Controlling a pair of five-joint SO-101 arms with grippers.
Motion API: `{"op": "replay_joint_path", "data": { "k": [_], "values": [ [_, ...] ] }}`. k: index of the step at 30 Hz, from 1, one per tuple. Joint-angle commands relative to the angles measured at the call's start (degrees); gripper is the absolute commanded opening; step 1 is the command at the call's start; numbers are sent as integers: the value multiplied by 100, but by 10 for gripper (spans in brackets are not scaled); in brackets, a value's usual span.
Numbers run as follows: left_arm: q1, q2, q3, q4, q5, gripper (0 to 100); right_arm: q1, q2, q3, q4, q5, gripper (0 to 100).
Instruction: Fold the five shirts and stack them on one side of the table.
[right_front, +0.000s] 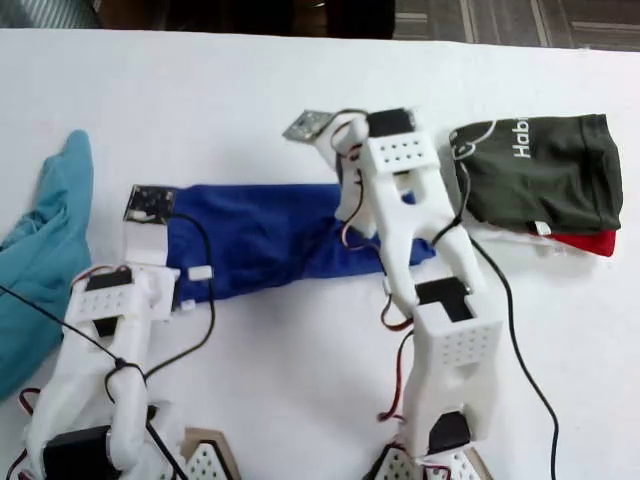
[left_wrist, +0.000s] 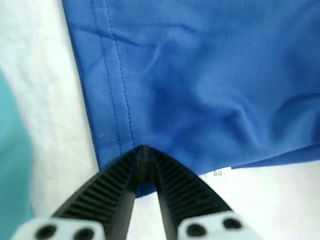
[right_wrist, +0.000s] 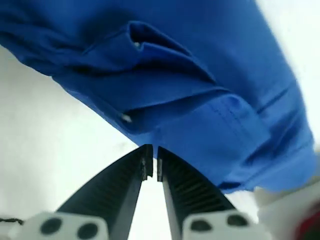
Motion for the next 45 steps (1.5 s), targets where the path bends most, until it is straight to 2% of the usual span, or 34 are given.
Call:
{"op": "replay_joint_path", "data": {
  "k": [1,5,11,19,22,28,33,36,40,45],
  "values": [
    [-9,-141,-13,-79,44,27,-189,-435,369,-558,-237,21],
    [-9,-141,-13,-79,44,27,-347,-444,431,-1262,-870,21],
    [-9,-141,-13,-79,44,27,-725,-391,431,-1947,-1442,21],
    [-9,-141,-13,-79,44,27,-813,92,316,-2149,-1486,21],
    [-9,-141,-13,-79,44,27,-752,40,88,-1938,-1495,21],
    [-9,-141,-13,-79,44,27,-277,-752,-299,-980,-1495,21],
    [-9,-141,-13,-79,44,27,585,-945,316,-866,-1451,21],
    [-9,-141,-13,-79,44,27,936,-927,835,-1191,-1451,21],
    [-9,-141,-13,-79,44,27,1051,-927,1459,-1868,-1442,21],
    [-9,-141,-13,-79,44,27,1279,-927,2127,-2413,-949,21]
  ]
}}
